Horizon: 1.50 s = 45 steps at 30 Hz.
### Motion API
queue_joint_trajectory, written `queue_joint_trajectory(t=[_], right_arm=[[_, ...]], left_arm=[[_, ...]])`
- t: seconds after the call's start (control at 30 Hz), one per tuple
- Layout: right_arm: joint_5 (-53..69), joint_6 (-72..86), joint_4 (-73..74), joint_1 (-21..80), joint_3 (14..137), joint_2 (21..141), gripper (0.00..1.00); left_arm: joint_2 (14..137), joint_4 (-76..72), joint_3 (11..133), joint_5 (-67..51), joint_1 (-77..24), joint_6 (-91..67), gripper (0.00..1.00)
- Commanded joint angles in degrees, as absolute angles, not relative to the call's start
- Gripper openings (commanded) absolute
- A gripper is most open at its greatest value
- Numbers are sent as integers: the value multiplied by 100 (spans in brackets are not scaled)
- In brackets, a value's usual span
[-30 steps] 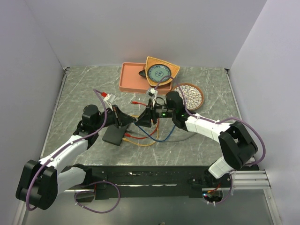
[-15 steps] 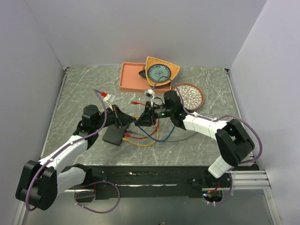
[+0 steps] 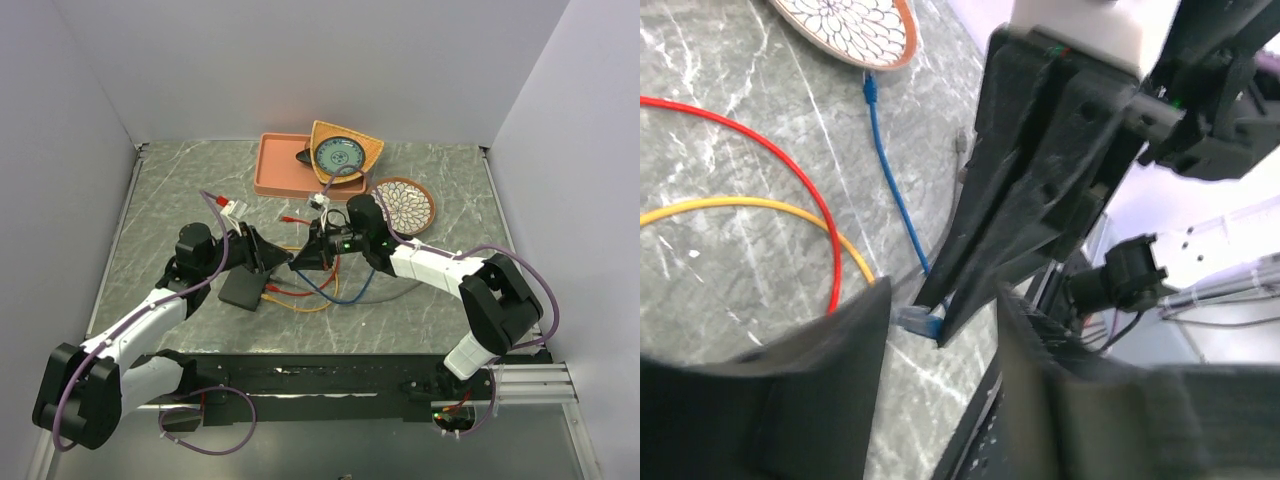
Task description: Insert the plug into the switch port
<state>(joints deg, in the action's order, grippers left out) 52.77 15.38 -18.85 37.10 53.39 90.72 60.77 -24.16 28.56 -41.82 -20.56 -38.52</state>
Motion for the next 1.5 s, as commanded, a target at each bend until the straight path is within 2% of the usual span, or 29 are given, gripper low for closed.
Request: queue_joint_trajectory(t=[0.0, 0.07, 0.17, 0.33, 0.53, 0.73, 0.93, 1.47], right_arm=[[4607, 994, -1223, 3709, 5651, 8798, 0], [4422, 739, -862, 3700, 5678, 8745, 0], [4044, 423, -396, 3700, 5765, 8754, 0], [3016, 71, 201, 3762, 5976, 8946, 0], [1646, -193, 536, 4016, 6371, 9613, 0], [968, -430, 852, 4306, 7170, 10353, 0], [835, -624, 844, 4526, 7497, 10959, 0], [405, -1590, 765, 5018, 7514, 11426, 0]], left_arm=[[5819, -2024, 3252, -3816, -2101, -3394, 57], [5766, -1759, 3410, -3342, -2101, -3305, 70], [5853, -1407, 3612, -2832, -2092, -3199, 75], [6467, -704, 4121, -2040, -2022, -3094, 76], [7118, -878, 4043, -2336, -1215, -3410, 73], [7497, -958, 3744, -2426, -485, -3586, 65], [7690, -1019, 3419, -1925, -212, -3727, 67], [8736, -1520, 3269, -2777, -44, -3569, 61]])
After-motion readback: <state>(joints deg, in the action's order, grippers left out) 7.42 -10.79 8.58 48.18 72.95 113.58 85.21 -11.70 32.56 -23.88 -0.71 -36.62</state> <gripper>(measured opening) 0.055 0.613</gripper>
